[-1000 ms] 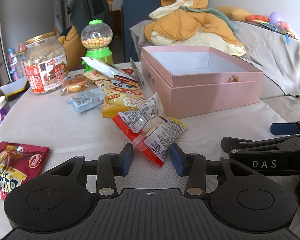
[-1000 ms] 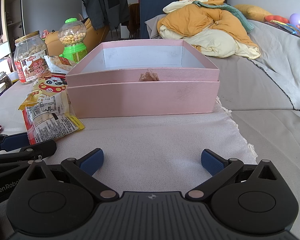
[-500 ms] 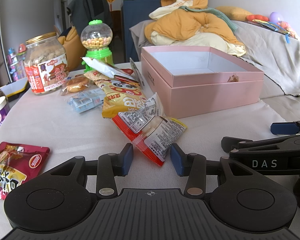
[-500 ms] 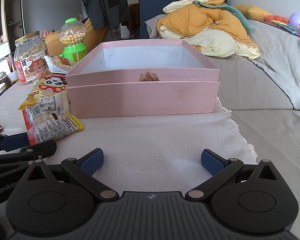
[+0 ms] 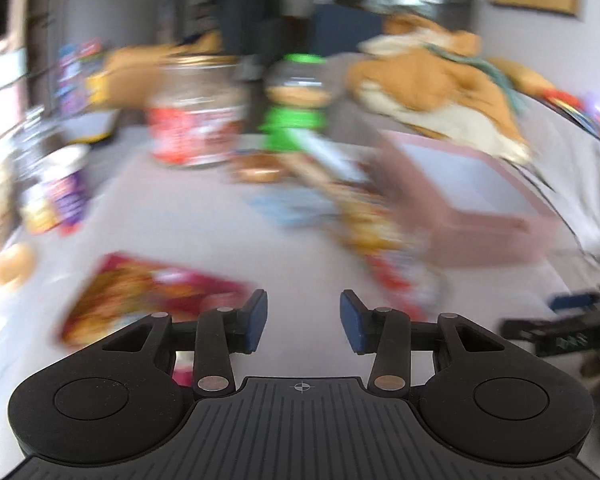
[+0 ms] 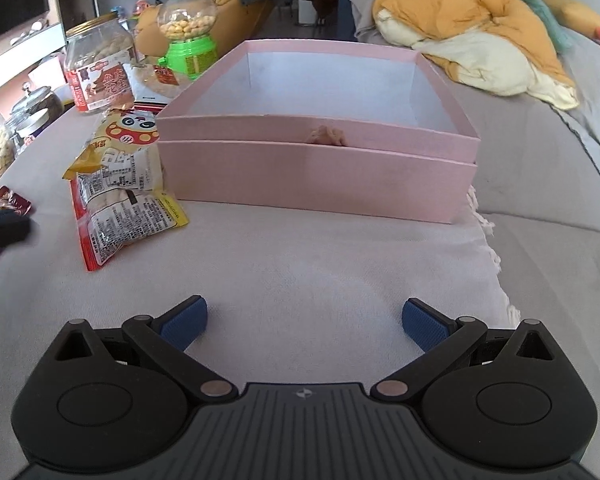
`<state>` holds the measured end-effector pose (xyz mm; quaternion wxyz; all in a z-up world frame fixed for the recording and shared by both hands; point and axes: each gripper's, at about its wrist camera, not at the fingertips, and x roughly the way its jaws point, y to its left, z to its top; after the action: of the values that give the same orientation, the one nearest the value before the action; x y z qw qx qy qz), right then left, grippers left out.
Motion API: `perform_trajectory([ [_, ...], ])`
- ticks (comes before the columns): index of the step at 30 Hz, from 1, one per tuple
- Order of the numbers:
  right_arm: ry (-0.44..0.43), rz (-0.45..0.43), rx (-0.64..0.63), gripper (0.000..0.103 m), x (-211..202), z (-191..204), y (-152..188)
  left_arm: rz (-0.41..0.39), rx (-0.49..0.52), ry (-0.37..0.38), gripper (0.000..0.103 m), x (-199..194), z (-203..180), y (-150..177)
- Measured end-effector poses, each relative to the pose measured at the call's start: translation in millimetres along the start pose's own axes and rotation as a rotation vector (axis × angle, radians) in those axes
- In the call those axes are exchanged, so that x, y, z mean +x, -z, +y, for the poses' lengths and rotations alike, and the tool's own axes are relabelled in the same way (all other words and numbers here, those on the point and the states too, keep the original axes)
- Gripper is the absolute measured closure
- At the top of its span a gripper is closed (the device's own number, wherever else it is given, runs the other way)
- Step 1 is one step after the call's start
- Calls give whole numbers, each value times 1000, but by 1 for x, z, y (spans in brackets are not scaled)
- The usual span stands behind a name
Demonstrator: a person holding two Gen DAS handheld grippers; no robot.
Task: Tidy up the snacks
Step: 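Grasp the red spicy-strip bag with left tool while right tool grasps white bag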
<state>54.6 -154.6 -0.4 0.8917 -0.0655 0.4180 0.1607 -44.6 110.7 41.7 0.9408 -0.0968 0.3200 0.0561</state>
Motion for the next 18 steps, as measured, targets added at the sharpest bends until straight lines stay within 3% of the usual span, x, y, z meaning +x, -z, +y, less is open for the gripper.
perform_trajectory([
  [5,-25,-11,-35,0,5,6,-6,53,-278,-121,59,-19,81,6],
  [10,-12,-39,-23,0,13,17,-14,99,-410,-78,59,-13,112,12],
  [15,2,-80,-7,0,16,22,-14,37,-400,-38,58,21,108,-9],
  [18,-7,-84,-12,0,15,21,-12,34,-251,-23,52,55,86,-22],
])
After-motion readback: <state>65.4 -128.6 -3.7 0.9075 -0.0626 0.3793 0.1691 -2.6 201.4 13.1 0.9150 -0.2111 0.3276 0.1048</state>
